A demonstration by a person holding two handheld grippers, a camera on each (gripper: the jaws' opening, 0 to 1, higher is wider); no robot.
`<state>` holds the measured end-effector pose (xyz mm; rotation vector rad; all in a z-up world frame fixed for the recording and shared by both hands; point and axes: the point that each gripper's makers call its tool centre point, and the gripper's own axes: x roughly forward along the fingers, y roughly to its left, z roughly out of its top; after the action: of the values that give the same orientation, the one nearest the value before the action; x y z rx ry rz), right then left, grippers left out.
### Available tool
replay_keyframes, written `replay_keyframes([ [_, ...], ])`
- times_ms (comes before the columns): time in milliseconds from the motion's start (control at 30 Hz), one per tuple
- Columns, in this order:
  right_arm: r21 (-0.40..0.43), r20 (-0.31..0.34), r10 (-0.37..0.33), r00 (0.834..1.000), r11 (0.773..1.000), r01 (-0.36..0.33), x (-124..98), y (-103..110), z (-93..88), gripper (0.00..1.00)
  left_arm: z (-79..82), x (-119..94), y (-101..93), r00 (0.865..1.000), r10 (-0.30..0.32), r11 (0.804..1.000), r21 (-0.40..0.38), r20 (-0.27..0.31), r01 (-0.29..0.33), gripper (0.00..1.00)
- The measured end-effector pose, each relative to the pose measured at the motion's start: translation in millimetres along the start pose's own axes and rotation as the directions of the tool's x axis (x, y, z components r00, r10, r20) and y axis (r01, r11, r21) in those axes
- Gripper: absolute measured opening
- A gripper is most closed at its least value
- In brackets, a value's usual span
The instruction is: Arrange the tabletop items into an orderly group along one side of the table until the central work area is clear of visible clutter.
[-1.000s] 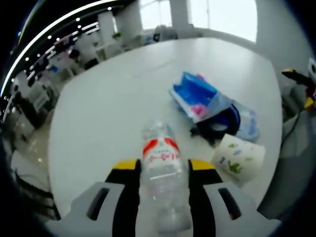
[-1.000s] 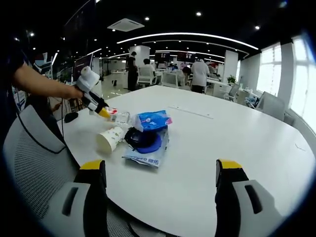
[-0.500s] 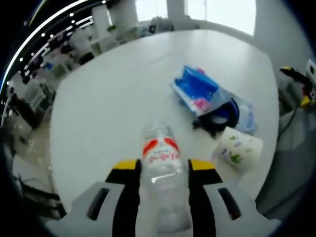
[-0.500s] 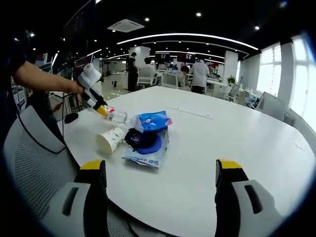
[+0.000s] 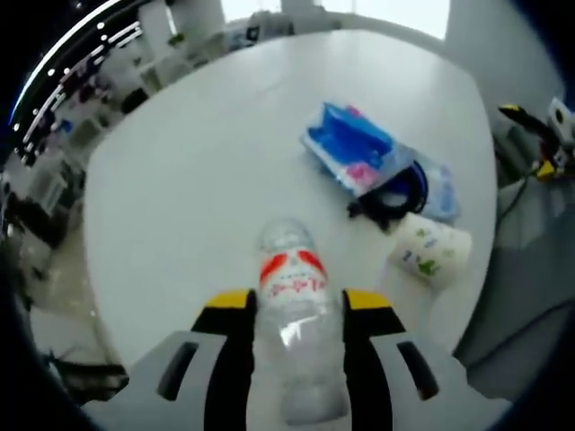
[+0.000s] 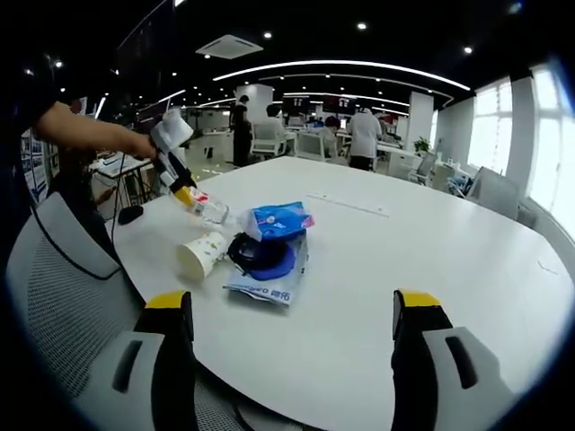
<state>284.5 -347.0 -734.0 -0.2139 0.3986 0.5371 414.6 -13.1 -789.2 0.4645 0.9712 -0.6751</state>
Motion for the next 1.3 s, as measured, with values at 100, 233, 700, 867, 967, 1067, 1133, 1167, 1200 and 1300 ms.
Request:
replay_keyframes([
  [100, 0.0, 0.001, 0.0, 1.0, 1.0, 0.0, 0.1, -0.1, 0.1, 0.91, 0.0, -1.3, 2.0, 0.999, -0.013, 1.0, 0.023, -0.032, 0.014, 0.34],
  [233, -0.001, 0.003, 0.0, 1.0, 1.0, 0.0, -0.2, 0.1, 0.7, 0.91, 1.0, -2.2, 4.0, 0.997, -0.024, 0.998, 0.056, -0.068, 0.028, 0.34],
  [700, 0.004, -0.007, 0.014, 1.0, 1.0, -0.014, 0.1, 2.5, -1.1, 0.92, -3.1, -7.0, 10.6, 0.974, -0.06, 0.986, 0.137, -0.217, 0.091, 0.34],
  [867, 0.004, -0.006, 0.016, 1.0, 1.0, -0.016, 0.0, 2.5, -0.8, 0.92, -5.4, -9.0, 11.7, 0.96, -0.065, 0.98, 0.163, -0.271, 0.112, 0.34],
  [967, 0.006, -0.004, 0.015, 1.0, 1.0, -0.015, -0.2, 2.3, -0.7, 0.92, -7.4, -10.1, 12.8, 0.946, -0.06, 0.974, 0.189, -0.32, 0.126, 0.35],
  [1067, 0.006, 0.0, 0.014, 1.0, 1.0, -0.014, -0.4, 2.2, -0.2, 0.92, -8.1, -10.8, 13.3, 0.929, -0.06, 0.966, 0.214, -0.366, 0.147, 0.35],
  [1133, 0.008, 0.003, 0.012, 1.0, 1.0, -0.012, -0.6, 1.8, 0.2, 0.92, -8.2, -10.4, 13.7, 0.916, -0.062, 0.96, 0.226, -0.395, 0.163, 0.35],
  [1167, 0.01, 0.002, 0.01, 1.0, 1.0, -0.01, -0.6, 1.5, 0.0, 0.92, -8.6, -10.6, 13.6, 0.912, -0.064, 0.96, 0.226, -0.405, 0.168, 0.35],
  [1200, 0.01, 0.0, 0.008, 1.0, 1.0, -0.008, -0.7, 0.8, -0.4, 0.92, -8.0, -10.4, 13.7, 0.904, -0.067, 0.956, 0.233, -0.422, 0.179, 0.35],
  [1300, 0.008, 0.0, 0.012, 1.0, 1.0, -0.012, -0.4, 1.5, -0.4, 0.92, -5.5, -9.8, 13.5, 0.885, -0.064, 0.945, 0.258, -0.461, 0.202, 0.35],
])
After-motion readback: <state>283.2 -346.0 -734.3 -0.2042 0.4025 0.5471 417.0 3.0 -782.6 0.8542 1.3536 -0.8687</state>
